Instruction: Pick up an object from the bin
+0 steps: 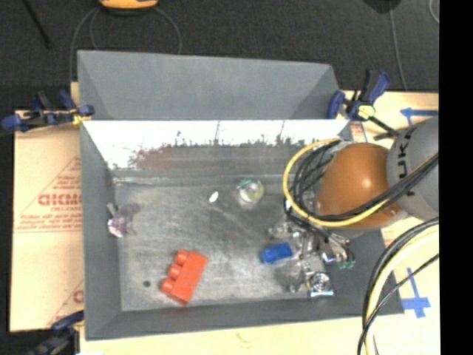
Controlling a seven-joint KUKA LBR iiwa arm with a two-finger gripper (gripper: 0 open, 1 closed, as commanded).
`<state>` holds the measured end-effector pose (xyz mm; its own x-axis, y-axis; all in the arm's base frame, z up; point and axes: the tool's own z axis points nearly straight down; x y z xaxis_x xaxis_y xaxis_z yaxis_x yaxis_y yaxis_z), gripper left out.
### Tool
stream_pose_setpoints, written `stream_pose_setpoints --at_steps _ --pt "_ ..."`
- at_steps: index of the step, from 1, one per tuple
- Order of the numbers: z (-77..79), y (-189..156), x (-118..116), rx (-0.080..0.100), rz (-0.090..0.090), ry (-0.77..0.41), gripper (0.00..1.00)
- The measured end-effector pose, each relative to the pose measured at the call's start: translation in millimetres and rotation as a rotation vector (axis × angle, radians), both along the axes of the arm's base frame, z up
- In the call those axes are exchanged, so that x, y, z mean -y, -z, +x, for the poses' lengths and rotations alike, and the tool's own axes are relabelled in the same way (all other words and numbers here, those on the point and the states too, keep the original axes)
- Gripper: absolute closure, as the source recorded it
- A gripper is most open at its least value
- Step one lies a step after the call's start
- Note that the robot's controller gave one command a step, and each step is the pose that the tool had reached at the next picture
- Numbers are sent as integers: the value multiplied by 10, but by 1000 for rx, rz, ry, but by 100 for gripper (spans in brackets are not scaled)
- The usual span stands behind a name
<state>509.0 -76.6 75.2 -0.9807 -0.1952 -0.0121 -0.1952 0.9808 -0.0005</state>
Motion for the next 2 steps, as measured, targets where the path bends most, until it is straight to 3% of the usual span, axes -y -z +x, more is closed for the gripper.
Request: stream_pose_setpoints --at_steps 1,2 --pt "36 -29 -12 12 1 4 100" --pt "208 -1416 -16 1 -5 24 100"
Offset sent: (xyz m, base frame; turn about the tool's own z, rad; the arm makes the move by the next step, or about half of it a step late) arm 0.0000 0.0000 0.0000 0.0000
